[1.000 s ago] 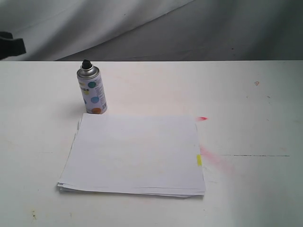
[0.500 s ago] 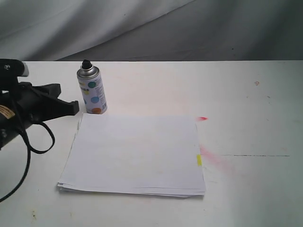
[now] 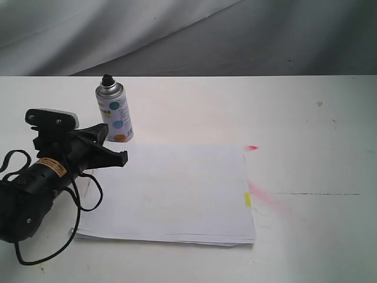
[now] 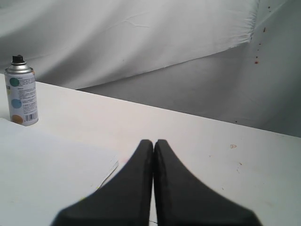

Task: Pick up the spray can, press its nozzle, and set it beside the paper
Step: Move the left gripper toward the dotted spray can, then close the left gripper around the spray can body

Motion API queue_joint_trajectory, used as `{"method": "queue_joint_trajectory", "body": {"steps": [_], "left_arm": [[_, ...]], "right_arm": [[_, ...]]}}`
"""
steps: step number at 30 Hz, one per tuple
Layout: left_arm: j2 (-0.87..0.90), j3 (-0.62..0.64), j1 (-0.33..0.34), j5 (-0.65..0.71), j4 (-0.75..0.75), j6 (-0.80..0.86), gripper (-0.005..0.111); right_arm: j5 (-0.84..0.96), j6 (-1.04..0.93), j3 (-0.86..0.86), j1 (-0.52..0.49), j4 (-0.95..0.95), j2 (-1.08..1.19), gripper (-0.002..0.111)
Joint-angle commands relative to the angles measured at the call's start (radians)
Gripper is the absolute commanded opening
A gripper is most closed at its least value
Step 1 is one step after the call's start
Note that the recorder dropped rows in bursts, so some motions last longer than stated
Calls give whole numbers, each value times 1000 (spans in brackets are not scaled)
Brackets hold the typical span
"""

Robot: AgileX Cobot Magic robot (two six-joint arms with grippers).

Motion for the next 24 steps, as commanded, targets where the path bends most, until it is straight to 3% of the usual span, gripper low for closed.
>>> {"method": "queue_joint_trajectory", "body": {"steps": [1, 4, 7, 14, 16, 19, 24], "left_arm": [[13, -12, -6, -77, 31, -11, 0], [13, -12, -6, -70, 31, -11, 1], [13, -12, -6, -58, 31, -17, 13], [13, -12, -6, -56, 34, -45, 81], [13, -12, -6, -56, 34, -45, 95], [13, -12, -6, -56, 34, -43, 102], [13, -12, -6, -56, 34, -40, 102]], "right_arm": [[-5, 1, 3, -2, -7, -3, 0], [-5, 1, 3, -2, -7, -3, 0], [-5, 1, 3, -2, -7, -3, 0], [-5, 1, 3, -2, -7, -3, 0], [-5, 1, 3, -2, -7, -3, 0], [-5, 1, 3, -2, -7, -3, 0], [-5, 1, 3, -2, -7, -3, 0]]}}
